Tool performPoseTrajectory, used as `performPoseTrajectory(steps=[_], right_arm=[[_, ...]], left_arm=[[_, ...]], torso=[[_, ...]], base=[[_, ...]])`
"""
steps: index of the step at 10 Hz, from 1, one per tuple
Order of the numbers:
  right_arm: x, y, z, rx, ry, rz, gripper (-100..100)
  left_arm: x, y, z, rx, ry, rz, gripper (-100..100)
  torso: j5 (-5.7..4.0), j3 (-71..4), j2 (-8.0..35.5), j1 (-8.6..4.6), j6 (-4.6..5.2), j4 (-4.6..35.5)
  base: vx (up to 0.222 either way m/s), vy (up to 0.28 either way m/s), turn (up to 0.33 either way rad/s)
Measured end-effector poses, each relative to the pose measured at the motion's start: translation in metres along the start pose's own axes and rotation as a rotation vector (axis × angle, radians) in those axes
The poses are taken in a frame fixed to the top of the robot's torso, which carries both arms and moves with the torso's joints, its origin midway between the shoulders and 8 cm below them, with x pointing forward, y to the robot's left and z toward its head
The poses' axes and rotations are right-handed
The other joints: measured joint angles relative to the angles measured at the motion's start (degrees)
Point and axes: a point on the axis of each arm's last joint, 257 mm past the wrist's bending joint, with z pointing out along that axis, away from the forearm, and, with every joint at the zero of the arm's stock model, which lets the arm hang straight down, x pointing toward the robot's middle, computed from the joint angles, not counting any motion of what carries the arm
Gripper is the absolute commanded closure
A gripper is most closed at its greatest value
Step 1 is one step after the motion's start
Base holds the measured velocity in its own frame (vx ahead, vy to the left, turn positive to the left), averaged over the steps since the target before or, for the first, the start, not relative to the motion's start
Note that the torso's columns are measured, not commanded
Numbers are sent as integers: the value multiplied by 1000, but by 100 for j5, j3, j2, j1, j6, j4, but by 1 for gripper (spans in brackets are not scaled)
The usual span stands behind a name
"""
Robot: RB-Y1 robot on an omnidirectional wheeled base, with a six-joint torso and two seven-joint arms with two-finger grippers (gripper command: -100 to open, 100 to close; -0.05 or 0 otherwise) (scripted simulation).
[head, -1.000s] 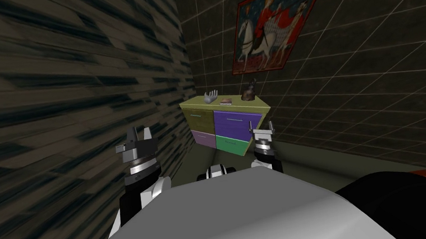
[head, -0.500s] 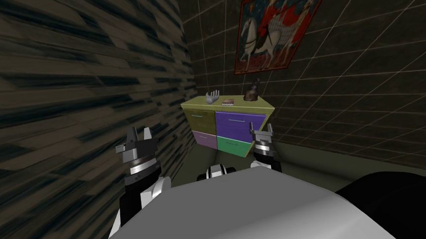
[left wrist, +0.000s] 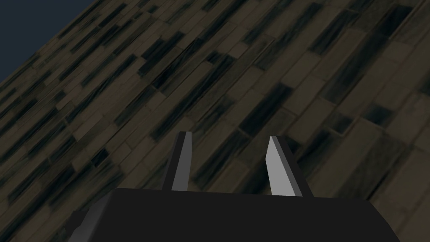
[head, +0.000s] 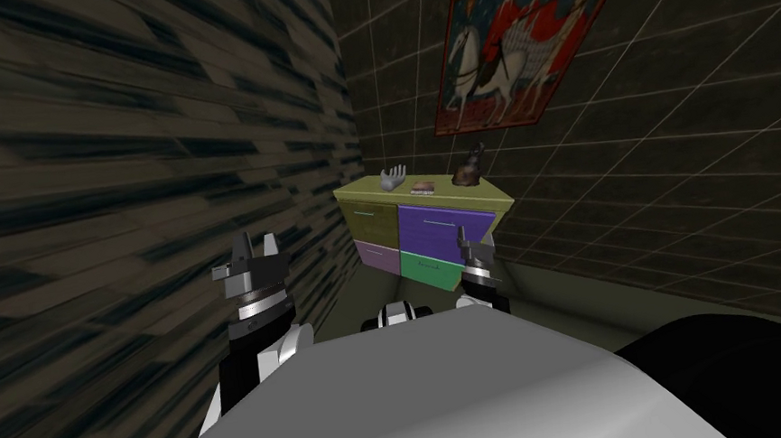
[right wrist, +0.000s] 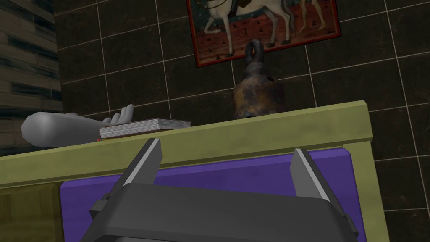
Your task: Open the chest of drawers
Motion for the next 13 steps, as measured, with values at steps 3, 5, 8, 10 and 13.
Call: performPoseTrajectory(steps=[3, 5, 8, 10, 13], right_arm=[[-11, 4, -4, -35, -25, 132, -100], [-21, 5, -6, -61, -41, 225, -100], [-35, 3, -10, -104, -65, 368, -100], [-45, 2, -14, -128, -80, 454, -100], [-59, -1, -19, -161, -96, 573, -100]], left_arm=[[0, 0, 0, 0, 0, 0, 0], [0, 0, 0, 0, 0, 0, 0], [0, 0, 0, 0, 0, 0, 0], [0, 0, 0, 0, 0, 0, 0], [0, 0, 0, 0, 0, 0, 0]], torso=[[0, 2, 5, -1, 1, 1], [0, 2, 4, -2, 1, 1], [0, 1, 2, 1, 0, 1], [0, 1, 2, 0, 0, 0], [1, 2, 5, 0, 1, 1]], base=[[46, 16, 29], [46, 8, 22], [43, 9, 22], [45, 6, 22], [42, 6, 21]])
